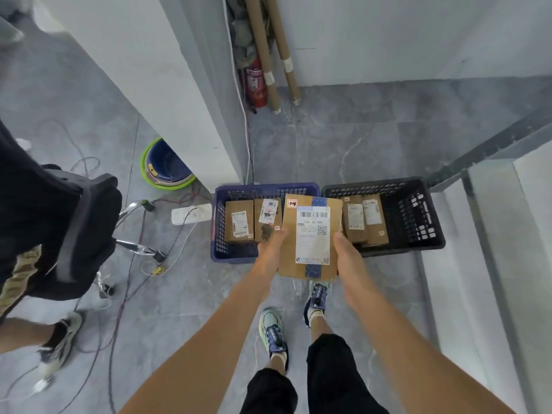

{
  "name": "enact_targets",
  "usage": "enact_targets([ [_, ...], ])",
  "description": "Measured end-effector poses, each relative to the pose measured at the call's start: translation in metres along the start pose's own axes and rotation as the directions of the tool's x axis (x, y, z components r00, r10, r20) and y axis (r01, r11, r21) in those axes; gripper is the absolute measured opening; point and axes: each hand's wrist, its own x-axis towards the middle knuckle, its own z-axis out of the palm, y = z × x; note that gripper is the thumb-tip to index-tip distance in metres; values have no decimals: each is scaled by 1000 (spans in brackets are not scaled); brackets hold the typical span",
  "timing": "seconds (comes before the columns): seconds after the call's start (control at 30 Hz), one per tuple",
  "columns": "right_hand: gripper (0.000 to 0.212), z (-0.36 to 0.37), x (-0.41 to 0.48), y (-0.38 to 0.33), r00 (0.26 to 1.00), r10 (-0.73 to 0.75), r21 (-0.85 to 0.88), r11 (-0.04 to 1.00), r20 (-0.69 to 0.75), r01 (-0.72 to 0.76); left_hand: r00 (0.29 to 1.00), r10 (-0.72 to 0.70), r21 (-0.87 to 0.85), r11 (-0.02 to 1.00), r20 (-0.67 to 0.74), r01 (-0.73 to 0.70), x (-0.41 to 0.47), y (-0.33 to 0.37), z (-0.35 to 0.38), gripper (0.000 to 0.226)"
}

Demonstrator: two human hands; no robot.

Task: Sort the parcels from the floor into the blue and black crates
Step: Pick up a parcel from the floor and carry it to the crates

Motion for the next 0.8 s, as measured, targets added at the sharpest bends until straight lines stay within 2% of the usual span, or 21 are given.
enact_targets([
  [0.17,34,-1,79,-6,997,80,-32,996,12,-79,991,-113,-21,994,-67,112,68,13,18,100],
  [0.37,27,9,191,2,989,145,-82,986,13,-143,979,-192,36,980,-73,195,181,-3,35,88],
  [0.5,31,30,276,23,987,154,-174,974,51,-143,965,-251,34,967,-82,254,257,-15,37,95],
  [0.53,31,35,297,31,986,153,-182,973,64,-139,968,-239,31,970,-72,242,270,-9,39,85],
  [0.6,34,45,339,48,983,169,-162,974,66,-157,972,-220,7,975,-84,221,307,-8,39,51],
  [0.63,35,51,360,58,981,188,-146,973,57,-178,968,-235,-5,972,-89,235,328,-10,38,51],
  [0.73,37,71,412,82,969,245,-106,964,10,-243,946,-305,-9,952,-110,306,387,-32,34,101],
  [0.8,37,80,439,100,964,263,-69,962,-31,-265,938,-320,42,944,-133,328,426,-54,33,102],
])
